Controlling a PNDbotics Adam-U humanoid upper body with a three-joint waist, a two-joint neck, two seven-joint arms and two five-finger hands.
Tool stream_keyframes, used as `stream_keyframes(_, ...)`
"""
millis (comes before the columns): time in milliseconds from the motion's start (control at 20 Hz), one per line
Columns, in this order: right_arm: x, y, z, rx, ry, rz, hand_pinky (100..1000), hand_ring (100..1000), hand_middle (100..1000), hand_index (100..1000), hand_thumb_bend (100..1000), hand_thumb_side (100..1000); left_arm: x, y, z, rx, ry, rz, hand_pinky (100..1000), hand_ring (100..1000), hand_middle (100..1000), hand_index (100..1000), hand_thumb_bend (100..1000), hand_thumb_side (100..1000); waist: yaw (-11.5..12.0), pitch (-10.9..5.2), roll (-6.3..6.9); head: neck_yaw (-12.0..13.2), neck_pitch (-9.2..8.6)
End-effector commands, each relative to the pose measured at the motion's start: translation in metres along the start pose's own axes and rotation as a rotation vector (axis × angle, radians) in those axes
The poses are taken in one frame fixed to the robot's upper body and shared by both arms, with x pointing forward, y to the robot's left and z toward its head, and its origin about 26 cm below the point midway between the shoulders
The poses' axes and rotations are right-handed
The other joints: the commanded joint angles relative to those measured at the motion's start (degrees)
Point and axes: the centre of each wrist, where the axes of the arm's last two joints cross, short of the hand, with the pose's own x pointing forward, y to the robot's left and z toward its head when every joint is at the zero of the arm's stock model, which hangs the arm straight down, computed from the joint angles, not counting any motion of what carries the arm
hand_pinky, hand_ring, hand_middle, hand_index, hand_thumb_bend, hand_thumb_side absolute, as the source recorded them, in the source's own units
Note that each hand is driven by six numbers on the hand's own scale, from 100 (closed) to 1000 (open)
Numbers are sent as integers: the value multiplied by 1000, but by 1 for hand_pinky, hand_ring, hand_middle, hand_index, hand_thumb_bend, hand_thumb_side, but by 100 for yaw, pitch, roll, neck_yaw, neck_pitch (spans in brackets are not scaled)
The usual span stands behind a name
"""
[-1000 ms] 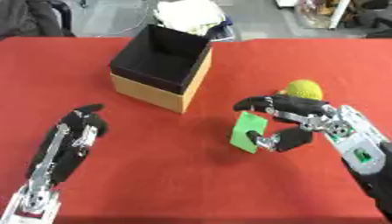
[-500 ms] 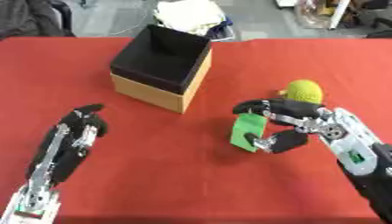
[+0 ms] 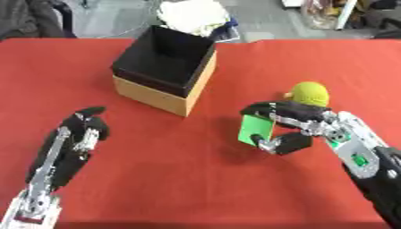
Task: Pick up objects on the table and place them in the box.
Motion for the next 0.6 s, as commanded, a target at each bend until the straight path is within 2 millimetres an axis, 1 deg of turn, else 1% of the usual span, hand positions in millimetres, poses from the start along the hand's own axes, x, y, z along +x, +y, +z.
stream_keyframes(50, -6, 2, 2, 22, 25, 17, 762, 869, 914, 977, 100, 782, 4, 3, -2, -1, -20, -9, 596, 577, 516, 822, 100, 763, -6, -49, 8, -12, 29)
stream_keyframes(200, -6, 3, 2, 28, 27, 20, 721, 827, 906, 976, 100, 754, 4, 3, -2, -2, -20, -8, 596, 577, 516, 822, 100, 764, -10, -48, 10, -11, 29)
stream_keyframes(400, -7, 5, 2, 31, 30, 24, 679, 765, 892, 972, 100, 681, 4, 3, -2, -2, -19, -8, 596, 577, 516, 822, 100, 764, -14, -46, 14, -13, 29)
stream_keyframes(500, -7, 5, 3, 32, 29, 27, 648, 710, 878, 966, 100, 611, 4, 3, -2, -2, -19, -8, 596, 577, 516, 822, 100, 764, -15, -45, 16, -13, 29)
stream_keyframes(550, -7, 5, 3, 29, 28, 29, 625, 670, 859, 960, 100, 561, 4, 3, -2, -2, -20, -8, 596, 577, 516, 822, 100, 764, -16, -45, 17, -13, 29)
stream_keyframes(600, -7, 5, 3, 24, 27, 31, 590, 611, 832, 950, 100, 495, 4, 3, -2, -2, -19, -8, 596, 577, 516, 822, 100, 764, -16, -45, 17, -14, 29)
